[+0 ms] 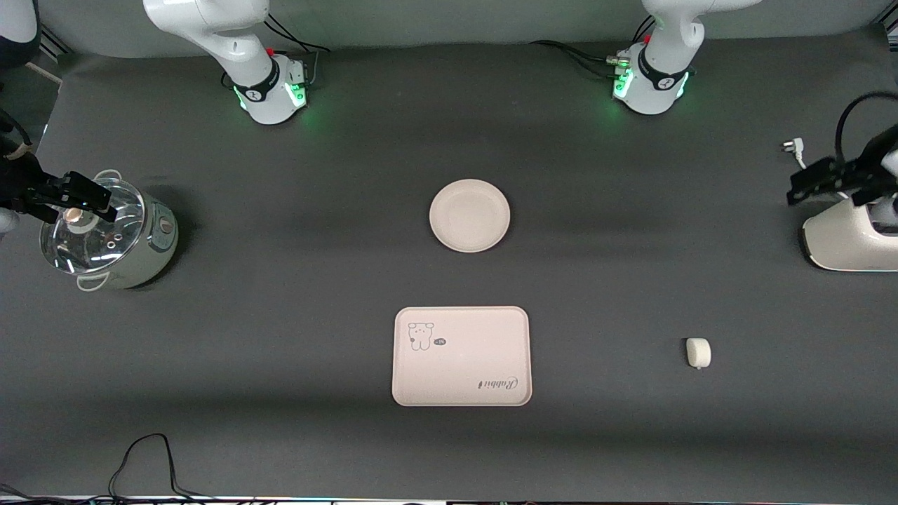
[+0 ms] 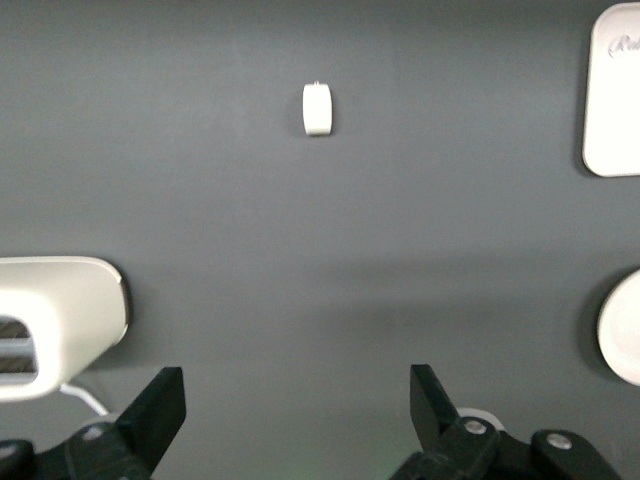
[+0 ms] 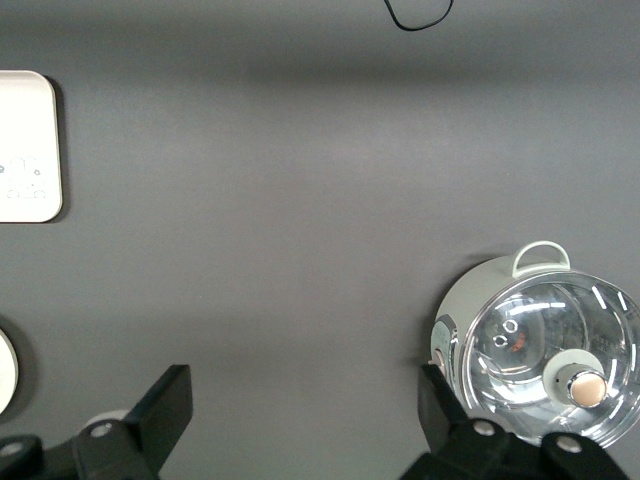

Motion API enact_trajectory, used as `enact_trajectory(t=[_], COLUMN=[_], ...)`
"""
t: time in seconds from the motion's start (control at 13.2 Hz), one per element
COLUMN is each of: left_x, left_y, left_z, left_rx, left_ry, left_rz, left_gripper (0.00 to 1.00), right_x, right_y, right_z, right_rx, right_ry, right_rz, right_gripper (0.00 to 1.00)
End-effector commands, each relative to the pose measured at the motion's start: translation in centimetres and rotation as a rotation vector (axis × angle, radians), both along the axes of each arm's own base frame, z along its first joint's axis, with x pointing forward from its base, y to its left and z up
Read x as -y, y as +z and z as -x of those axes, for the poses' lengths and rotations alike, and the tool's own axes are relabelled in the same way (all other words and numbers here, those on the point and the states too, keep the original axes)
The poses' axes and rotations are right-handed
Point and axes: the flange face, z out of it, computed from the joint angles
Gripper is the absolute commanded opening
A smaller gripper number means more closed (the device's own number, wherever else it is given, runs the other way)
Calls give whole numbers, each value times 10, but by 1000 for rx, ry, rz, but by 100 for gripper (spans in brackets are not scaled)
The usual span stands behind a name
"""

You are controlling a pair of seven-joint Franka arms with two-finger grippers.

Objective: Place bun in plate and plate on tray
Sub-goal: 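Move the left gripper down toward the white bun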

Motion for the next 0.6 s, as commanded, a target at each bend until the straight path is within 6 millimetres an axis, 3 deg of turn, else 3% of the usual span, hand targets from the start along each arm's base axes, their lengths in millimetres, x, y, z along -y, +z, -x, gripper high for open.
enact_trajectory(t=[0.0,0.23,0.3,0.53], left_x=[14,28,29,36], left_y=[-83,-172,-203,-272], left_z=[-58,-114,-125,-149], left_rx=[-32,-7,-13,53], left_ry=[-26,-16,-6,-12], left_rz=[-45,-41,-38,-34], left_gripper=[99,99,99,99], right_x=[3,3,3,3], right_y=[3,1,1,-1], right_z=[1,4,3,2], right_rx=[9,-2,0,-6], right_ry=[22,21,21,21], right_rz=[16,15,15,15], right_gripper=[100,100,100,100])
